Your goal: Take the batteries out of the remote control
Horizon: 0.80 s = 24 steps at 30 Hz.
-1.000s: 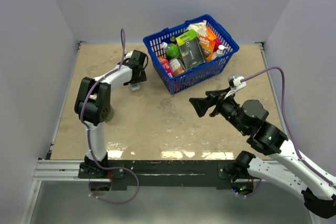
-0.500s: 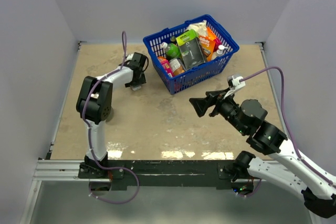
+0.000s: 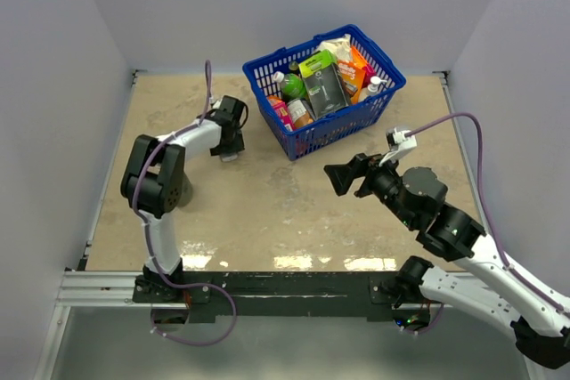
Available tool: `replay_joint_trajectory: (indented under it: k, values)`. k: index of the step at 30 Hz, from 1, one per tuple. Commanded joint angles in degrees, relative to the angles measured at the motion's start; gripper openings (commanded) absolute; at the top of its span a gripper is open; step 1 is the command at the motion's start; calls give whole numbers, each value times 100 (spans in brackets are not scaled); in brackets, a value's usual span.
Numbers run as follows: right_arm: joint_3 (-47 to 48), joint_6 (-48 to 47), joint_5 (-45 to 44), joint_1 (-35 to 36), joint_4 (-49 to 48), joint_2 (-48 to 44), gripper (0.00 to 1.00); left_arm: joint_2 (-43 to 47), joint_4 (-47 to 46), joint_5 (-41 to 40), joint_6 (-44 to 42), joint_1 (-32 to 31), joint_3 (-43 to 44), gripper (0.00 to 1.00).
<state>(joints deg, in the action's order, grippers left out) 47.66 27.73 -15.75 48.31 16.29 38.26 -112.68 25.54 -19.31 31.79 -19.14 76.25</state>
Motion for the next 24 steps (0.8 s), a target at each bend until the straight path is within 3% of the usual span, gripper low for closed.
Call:
replay_joint_trajectory:
  k: [1, 10, 15, 24]
  values:
    - [270, 365, -517, -6, 286, 103, 90, 676, 241, 383, -138, 33, -153, 26]
    - [-213, -30, -60, -6, -644, 6, 89, 2706, -40, 1895, -375, 24, -1637, 0]
    - [-284, -127, -60, -6, -1049, 102, 88, 3463, -268, 3044, -551, -55, -2306, 0]
    - [-468, -1136, 739, -15, -1839, 647, 87, 4360, -330, 4249, -920, -266, -2992, 0]
